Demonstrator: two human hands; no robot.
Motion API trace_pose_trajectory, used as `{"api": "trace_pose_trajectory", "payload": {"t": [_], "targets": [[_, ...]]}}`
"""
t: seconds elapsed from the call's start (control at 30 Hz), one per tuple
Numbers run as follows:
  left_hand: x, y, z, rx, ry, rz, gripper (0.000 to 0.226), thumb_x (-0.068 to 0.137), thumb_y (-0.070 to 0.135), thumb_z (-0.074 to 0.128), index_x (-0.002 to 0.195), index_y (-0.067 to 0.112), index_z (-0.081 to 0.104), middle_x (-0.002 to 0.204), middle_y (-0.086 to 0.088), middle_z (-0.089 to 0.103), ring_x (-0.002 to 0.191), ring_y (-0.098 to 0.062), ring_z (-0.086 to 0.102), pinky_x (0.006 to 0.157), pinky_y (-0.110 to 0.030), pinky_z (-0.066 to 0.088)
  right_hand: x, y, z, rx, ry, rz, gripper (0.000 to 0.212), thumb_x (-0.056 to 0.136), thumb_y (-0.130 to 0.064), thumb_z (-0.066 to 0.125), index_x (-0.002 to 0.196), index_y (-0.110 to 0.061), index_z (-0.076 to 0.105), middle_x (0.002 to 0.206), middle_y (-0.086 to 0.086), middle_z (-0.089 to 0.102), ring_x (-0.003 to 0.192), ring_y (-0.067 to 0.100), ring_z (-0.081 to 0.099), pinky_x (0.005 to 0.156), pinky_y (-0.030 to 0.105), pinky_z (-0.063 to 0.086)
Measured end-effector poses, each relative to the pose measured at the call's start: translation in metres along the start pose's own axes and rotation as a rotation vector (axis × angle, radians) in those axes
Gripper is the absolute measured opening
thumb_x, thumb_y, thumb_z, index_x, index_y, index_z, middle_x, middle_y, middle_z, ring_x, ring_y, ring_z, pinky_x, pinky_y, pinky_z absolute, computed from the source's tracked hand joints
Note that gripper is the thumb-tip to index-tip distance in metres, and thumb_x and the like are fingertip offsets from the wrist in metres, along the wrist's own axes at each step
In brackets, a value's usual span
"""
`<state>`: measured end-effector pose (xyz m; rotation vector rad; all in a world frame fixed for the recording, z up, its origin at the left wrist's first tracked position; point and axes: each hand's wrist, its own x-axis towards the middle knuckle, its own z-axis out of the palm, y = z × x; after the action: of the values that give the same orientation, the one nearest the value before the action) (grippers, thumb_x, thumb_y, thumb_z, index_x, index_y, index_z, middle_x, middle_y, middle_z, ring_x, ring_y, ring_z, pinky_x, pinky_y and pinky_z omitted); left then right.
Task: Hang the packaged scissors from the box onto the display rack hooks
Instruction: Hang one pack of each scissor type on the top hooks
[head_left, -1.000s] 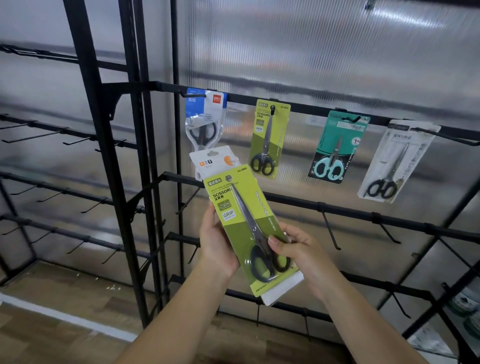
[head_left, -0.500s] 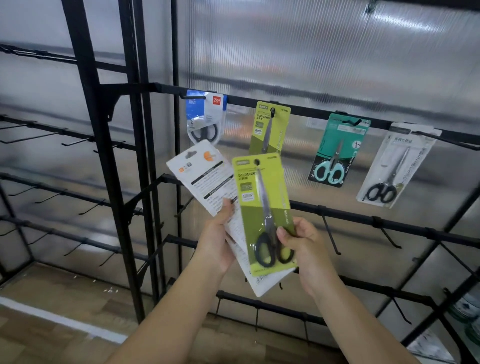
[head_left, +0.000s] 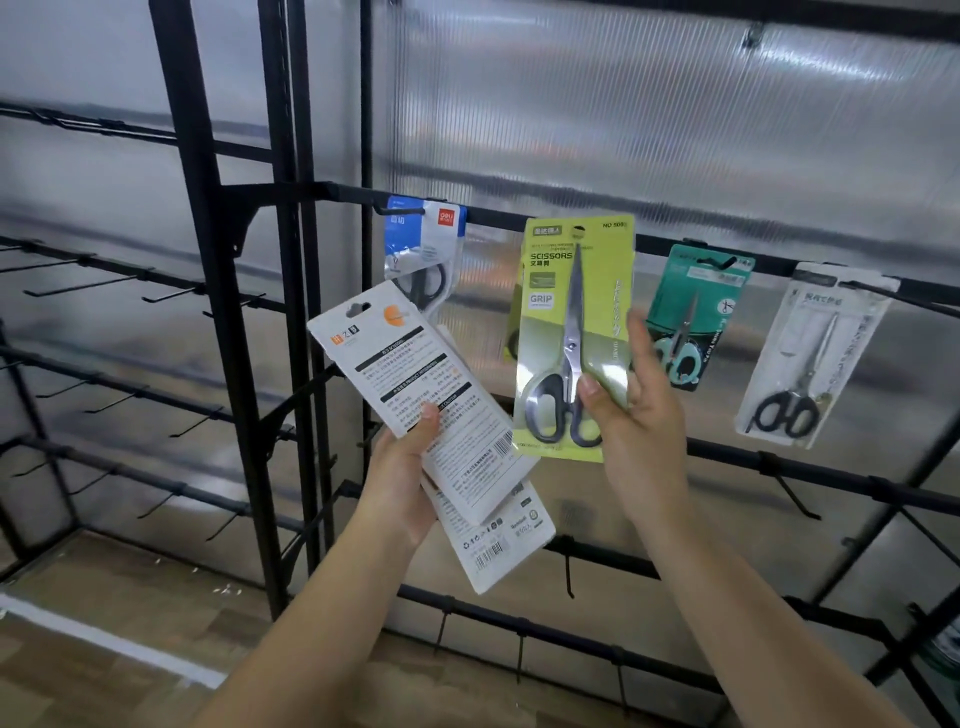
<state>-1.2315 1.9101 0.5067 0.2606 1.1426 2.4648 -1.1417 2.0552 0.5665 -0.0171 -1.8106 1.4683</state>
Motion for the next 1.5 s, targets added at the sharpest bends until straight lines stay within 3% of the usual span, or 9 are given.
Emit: {"api": "trace_pose_trajectory", "payload": {"t": [0.5, 0.6, 0.73, 0.9, 1.03, 1.17, 1.27, 1.37, 1.5], "targets": [[-0.012, 0.006, -0.009, -0.039, 0.080, -0.005, 0.062, 0.075, 0.027, 0.059, 0.132, 0.004, 0.051, 0.127, -0.019, 0.059, 0.119, -0.037, 0.055, 0.103, -0.059, 0.038, 0.032, 0.016, 0.008, -0.234, 0.003, 0.160, 0.048, 0.093, -0.008, 0.054, 0.139, -0.018, 0.043, 0.144, -0.004, 0.041, 0.096, -0.021, 0.043, 0.057, -0.012, 0.029], [-0.011, 0.008, -0.005, -0.054, 0.081, -0.004, 0.061, 0.074, 0.027, 0.060, 0.131, 0.006, 0.052, 0.127, -0.018, 0.060, 0.118, -0.035, 0.056, 0.104, -0.057, 0.039, 0.054, 0.010, 0.011, -0.252, -0.051, 0.255, 0.052, 0.095, -0.015, 0.052, 0.143, -0.022, 0.035, 0.133, -0.008, 0.042, 0.072, -0.020, 0.045, 0.051, -0.006, 0.035], [-0.009, 0.013, 0.002, -0.033, 0.059, -0.003, 0.058, 0.074, 0.027, 0.062, 0.128, 0.007, 0.055, 0.122, -0.015, 0.064, 0.113, -0.033, 0.060, 0.096, -0.053, 0.046, 0.071, 0.008, 0.014, -0.543, -0.073, 0.356, 0.050, 0.092, -0.034, 0.055, 0.138, -0.023, 0.040, 0.141, 0.002, 0.031, 0.123, 0.022, 0.044, 0.102, 0.036, 0.040], [-0.005, 0.013, 0.003, -0.035, 0.046, 0.015, 0.051, 0.075, 0.017, 0.066, 0.124, 0.009, 0.058, 0.117, -0.014, 0.067, 0.106, -0.032, 0.065, 0.086, -0.050, 0.053, 0.022, 0.005, 0.022, -0.346, -0.382, 0.400, 0.063, 0.069, -0.060, 0.062, 0.120, -0.022, 0.056, 0.113, -0.010, 0.063, 0.095, 0.010, 0.063, 0.075, 0.029, 0.053], [-0.004, 0.011, 0.000, -0.073, 0.008, 0.077, 0.061, 0.069, -0.008, 0.063, 0.128, 0.003, 0.052, 0.119, -0.018, 0.065, 0.095, -0.033, 0.069, 0.063, -0.042, 0.057, -0.011, 0.018, 0.021, -0.165, -0.570, 0.589, 0.037, 0.073, -0.026, 0.076, 0.108, -0.022, 0.062, 0.098, -0.007, 0.073, 0.087, 0.011, 0.070, 0.074, 0.033, 0.057], [-0.001, 0.007, 0.005, 0.044, 0.110, 0.151, 0.084, 0.057, -0.019, 0.065, 0.132, 0.009, 0.041, 0.123, -0.013, 0.061, 0.111, -0.029, 0.060, 0.077, -0.044, 0.054, -0.030, 0.029, 0.024, -0.082, -0.332, 0.458, 0.026, 0.079, -0.010, 0.071, 0.094, -0.030, 0.063, 0.094, -0.011, 0.072, 0.080, 0.002, 0.067, 0.061, 0.015, 0.051], [-0.005, 0.001, 0.012, 0.264, 0.174, 0.174, 0.055, 0.081, 0.003, 0.067, 0.129, 0.022, 0.047, 0.118, 0.005, 0.056, 0.121, -0.018, 0.048, 0.096, -0.041, 0.040, -0.035, 0.032, 0.026, -0.432, -0.136, 0.144, 0.033, 0.082, -0.006, 0.065, 0.104, -0.029, 0.062, 0.096, -0.018, 0.061, 0.088, 0.001, 0.059, 0.070, 0.015, 0.046], [-0.016, 0.000, 0.025, 0.182, -0.089, 0.053, 0.060, 0.078, 0.049, 0.059, 0.125, 0.012, 0.051, 0.114, -0.008, 0.061, 0.110, -0.025, 0.058, 0.093, -0.047, 0.047, -0.039, 0.031, 0.028, -0.794, -0.253, -0.113, 0.036, 0.082, -0.008, 0.064, 0.116, -0.021, 0.062, 0.112, -0.013, 0.055, 0.104, 0.011, 0.049, 0.086, 0.022, 0.039], [-0.012, 0.005, 0.017, -0.057, -0.077, 0.059, 0.053, 0.083, 0.030, 0.054, 0.130, 0.005, 0.048, 0.114, -0.023, 0.056, 0.105, -0.037, 0.057, 0.095, -0.049, 0.044, -0.045, 0.030, 0.025, -0.911, -0.448, -0.157, 0.048, 0.078, -0.043, 0.065, 0.125, -0.037, 0.055, 0.138, -0.020, 0.035, 0.135, 0.013, 0.014, 0.098, 0.026, 0.013]]}}
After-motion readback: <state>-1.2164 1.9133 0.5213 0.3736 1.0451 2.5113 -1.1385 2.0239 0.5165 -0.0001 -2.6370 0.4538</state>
